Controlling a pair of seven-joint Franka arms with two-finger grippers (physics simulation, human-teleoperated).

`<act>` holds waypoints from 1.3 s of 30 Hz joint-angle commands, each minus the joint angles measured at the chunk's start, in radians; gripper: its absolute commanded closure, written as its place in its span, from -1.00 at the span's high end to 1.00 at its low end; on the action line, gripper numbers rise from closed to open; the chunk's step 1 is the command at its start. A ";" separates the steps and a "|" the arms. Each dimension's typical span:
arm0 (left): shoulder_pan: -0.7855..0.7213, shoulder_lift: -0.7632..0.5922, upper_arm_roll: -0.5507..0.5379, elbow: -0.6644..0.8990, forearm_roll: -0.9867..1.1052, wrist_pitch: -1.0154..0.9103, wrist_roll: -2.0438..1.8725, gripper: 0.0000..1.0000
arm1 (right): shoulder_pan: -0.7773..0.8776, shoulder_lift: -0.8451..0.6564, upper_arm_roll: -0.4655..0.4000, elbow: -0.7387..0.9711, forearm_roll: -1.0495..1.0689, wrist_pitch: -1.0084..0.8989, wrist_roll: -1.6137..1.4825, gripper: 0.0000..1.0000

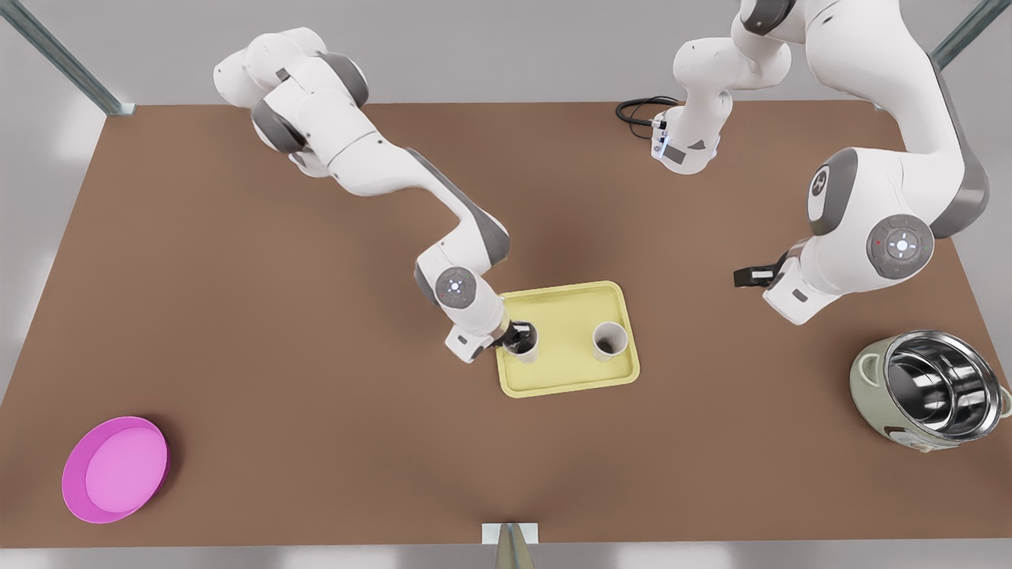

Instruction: Use both arms to respectively pick up the white IKEA cups from the middle-left and middle-right positions, then place the white IKEA cups onto the middle-middle tray, ensuring that the cups remain upright and do not tip over

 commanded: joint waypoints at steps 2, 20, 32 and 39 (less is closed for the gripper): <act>0.000 -0.001 0.000 0.000 -0.002 0.006 0.095 1.00 | 0.009 0.023 0.001 0.015 -0.008 0.003 0.756 -0.57; 0.006 -0.001 0.000 0.000 -0.004 -0.003 0.090 1.00 | 0.013 0.062 0.004 0.018 -0.002 0.002 0.741 1.00; 0.035 -0.001 -0.020 -0.006 -0.004 -0.046 0.097 1.00 | -0.212 -0.187 0.002 -0.060 -0.009 -0.443 0.246 1.00; 0.035 -0.001 -0.022 -0.006 -0.002 -0.043 0.097 1.00 | -0.573 -0.411 -0.091 -0.109 -0.215 -0.644 -0.788 1.00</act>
